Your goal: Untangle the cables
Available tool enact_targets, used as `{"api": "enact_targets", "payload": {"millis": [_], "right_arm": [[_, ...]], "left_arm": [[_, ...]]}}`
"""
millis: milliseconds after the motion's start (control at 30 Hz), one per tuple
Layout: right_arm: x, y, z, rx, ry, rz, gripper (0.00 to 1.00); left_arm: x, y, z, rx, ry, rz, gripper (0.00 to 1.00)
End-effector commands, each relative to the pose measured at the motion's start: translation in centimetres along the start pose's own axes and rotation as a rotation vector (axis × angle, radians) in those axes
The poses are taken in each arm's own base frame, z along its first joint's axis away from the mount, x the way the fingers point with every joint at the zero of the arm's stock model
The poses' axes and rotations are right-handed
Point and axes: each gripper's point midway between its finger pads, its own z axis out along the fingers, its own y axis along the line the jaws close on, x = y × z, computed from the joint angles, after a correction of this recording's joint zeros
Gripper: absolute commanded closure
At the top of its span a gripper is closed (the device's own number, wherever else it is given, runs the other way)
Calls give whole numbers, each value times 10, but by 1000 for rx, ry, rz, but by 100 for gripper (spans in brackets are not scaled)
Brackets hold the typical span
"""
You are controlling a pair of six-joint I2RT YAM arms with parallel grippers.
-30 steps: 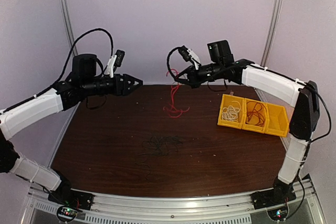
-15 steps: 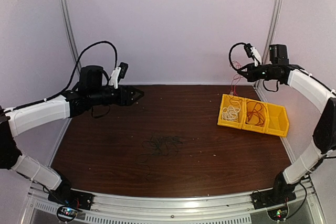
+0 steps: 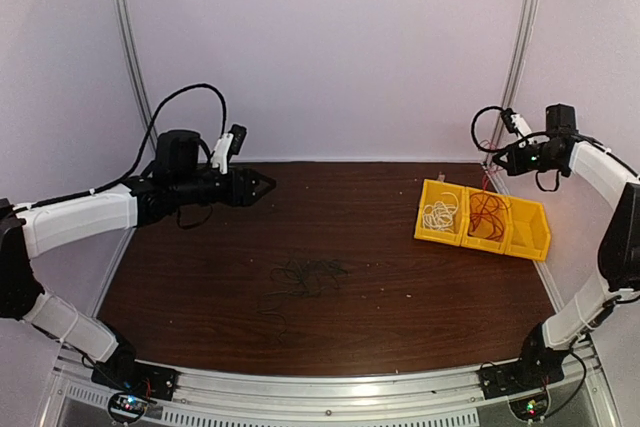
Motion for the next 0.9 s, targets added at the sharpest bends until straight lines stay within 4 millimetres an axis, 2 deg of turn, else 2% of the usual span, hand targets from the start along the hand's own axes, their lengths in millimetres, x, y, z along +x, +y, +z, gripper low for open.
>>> {"api": "enact_targets", "payload": {"millis": [0,267,367,767,867], "right_arm": [[36,-16,17,7,72,18,100],[115,-35,66,-7,255,88,100],[135,-42,78,6,310,110,100],[173,-78,86,215,440,159,100],[177,-77,87,246,461,128,100]], "left_arm": [[-6,-1,2,4,-39,26,36],[-4,1,-3,-16,-42,25,36],[-3,2,-5,-24,-42,24,36],[0,5,4,-21,-31,8,36],[1,5,7,-15,-26,4,37]]}}
